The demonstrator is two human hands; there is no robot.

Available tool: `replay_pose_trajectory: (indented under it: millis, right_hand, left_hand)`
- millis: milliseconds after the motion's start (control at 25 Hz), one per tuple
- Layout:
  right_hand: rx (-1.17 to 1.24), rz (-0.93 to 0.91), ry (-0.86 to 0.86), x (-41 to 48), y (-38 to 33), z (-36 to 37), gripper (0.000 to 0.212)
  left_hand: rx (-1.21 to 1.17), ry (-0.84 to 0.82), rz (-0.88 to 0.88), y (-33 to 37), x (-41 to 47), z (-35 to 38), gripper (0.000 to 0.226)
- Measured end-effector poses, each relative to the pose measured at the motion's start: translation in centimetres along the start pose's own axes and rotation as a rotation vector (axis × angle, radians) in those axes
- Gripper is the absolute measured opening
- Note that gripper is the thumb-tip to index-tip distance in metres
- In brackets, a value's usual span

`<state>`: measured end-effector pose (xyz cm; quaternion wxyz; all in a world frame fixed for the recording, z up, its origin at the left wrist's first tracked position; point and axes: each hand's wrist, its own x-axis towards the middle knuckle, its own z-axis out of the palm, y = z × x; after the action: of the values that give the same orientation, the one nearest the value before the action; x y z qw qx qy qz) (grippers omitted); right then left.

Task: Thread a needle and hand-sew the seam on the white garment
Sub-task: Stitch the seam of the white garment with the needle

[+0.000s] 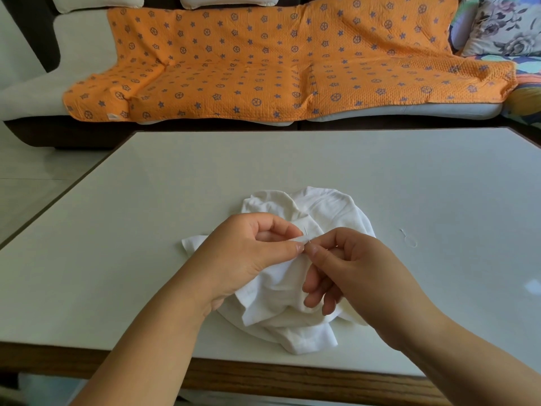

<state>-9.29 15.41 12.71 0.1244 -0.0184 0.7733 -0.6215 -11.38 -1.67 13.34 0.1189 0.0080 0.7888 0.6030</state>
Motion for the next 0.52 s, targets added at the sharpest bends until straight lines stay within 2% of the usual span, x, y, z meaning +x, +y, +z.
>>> replay_pose_trajectory:
  millis: [240, 360, 520]
  right_hand:
    - [0.135, -0.009, 0.046, 0.28, 0.08, 0.01, 0.015]
    - [0.188, 0.018, 0.008, 0.43, -0.02, -0.20, 0.014]
    - [0.094, 0.054, -0.055, 0.47, -0.56, -0.81, 0.015]
  left_hand:
    - [0.168, -0.003, 0.080, -0.08, -0.19, 0.70, 0.015]
    - [0.219, -0.004, 0.103, 0.00, -0.22, 0.71, 0.015]
    - [0.260, -0.022, 0.118, 0.38, -0.37, 0.68, 0.012]
